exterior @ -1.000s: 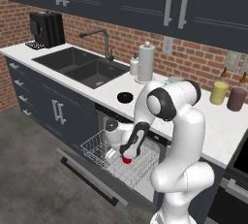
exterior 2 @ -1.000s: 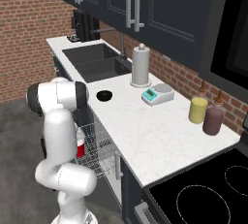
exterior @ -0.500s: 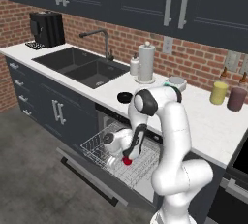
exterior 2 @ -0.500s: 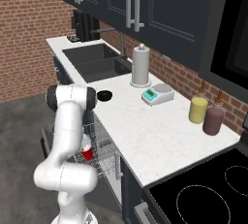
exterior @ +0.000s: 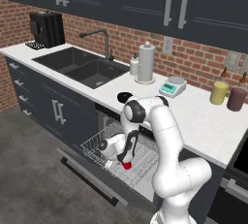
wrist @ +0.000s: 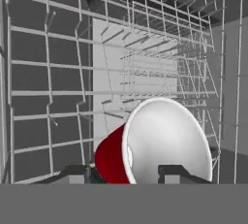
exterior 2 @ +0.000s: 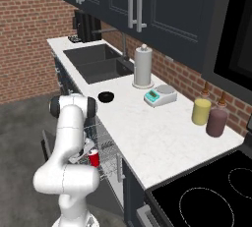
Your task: Pick up the cup and bowl from the counter, place them in the dishwasher, and close the dishwasher door.
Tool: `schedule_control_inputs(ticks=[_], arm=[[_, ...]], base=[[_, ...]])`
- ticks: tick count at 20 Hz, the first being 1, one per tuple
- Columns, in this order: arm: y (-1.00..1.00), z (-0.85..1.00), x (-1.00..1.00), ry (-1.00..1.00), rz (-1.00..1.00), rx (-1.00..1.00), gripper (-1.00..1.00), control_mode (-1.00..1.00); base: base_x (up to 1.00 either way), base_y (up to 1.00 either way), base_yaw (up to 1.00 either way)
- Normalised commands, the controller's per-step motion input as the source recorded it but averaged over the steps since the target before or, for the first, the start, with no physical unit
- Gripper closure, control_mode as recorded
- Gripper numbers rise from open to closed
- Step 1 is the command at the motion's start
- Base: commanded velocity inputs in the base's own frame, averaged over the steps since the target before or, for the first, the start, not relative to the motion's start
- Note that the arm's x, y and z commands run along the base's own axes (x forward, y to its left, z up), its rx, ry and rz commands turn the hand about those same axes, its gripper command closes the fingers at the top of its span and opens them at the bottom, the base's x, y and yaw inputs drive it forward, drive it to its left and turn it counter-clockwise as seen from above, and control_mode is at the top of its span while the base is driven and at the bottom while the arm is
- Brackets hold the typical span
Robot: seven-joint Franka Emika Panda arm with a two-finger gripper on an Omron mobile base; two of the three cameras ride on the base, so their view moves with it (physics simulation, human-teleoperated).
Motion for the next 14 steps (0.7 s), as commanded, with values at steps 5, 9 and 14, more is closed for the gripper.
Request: schedule_control_inputs(ticks=[5, 9, 14], arm=[[0.1, 0.73, -0.01, -0.03, 0.03, 0.0, -1.0, -1.0], [0.25, 1.0, 0.0, 0.0, 0.03, 0.03, -1.0, -1.0], [0.27, 1.0, 0.0, 0.0, 0.04, 0.03, -1.0, -1.0]], base=[[0.0, 0.0, 0.0], [0.0, 0.0, 0.0], [0.0, 0.0, 0.0]])
